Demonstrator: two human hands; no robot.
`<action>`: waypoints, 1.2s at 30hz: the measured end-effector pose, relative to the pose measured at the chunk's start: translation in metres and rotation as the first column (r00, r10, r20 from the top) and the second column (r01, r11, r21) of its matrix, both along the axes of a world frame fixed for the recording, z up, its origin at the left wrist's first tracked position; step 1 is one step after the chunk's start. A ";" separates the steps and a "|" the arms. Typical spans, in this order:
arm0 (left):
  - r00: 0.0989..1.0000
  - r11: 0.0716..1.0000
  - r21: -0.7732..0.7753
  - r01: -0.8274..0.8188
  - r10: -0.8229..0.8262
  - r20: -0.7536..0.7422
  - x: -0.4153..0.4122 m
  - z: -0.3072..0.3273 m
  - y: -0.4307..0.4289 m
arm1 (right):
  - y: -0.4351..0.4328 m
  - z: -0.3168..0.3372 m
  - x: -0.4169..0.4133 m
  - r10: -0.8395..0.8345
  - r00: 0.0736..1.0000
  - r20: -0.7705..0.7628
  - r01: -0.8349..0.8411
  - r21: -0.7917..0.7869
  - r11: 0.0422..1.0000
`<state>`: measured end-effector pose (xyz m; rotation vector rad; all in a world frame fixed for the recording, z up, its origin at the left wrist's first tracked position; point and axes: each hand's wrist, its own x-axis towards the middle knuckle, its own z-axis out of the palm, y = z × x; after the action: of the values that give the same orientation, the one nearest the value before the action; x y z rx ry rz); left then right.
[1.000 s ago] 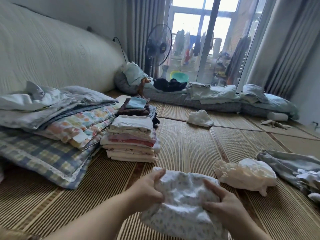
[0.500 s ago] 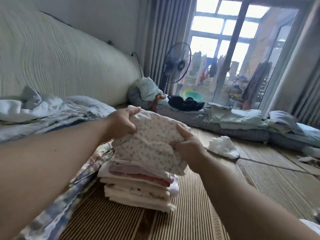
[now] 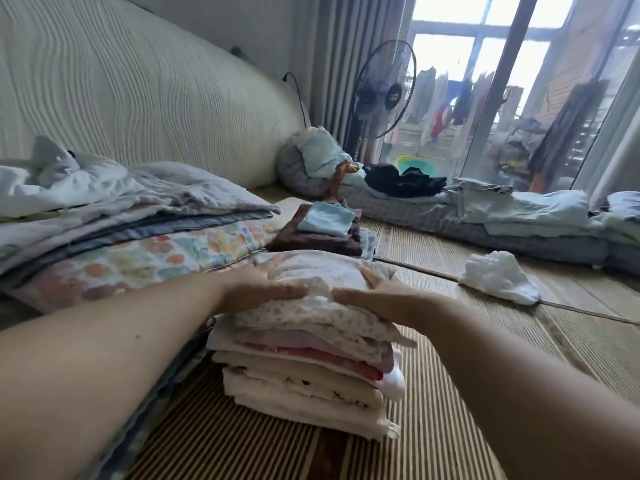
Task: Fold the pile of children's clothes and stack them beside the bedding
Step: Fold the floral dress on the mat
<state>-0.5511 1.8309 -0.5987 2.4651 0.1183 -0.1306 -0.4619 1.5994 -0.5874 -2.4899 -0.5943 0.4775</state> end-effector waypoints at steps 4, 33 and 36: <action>0.989 0.979 0.142 -0.148 0.147 0.019 -0.011 0.018 -0.011 | -0.015 0.013 -0.019 -0.039 0.998 0.053 0.033 0.101 0.994; 0.784 0.707 0.521 0.478 -0.611 0.111 -0.191 -0.033 -0.463 | -0.403 -0.038 -0.335 -0.470 0.822 0.321 0.530 -0.129 0.838; 0.821 0.720 0.530 0.449 -0.566 0.073 -0.161 -0.055 -0.481 | -0.420 -0.055 -0.323 -0.488 0.837 0.247 0.529 -0.141 0.837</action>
<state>-0.7117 1.3502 -0.6533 2.9386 -0.7396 -0.0492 -0.7852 1.1789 -0.6428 -2.7701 0.0773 0.0762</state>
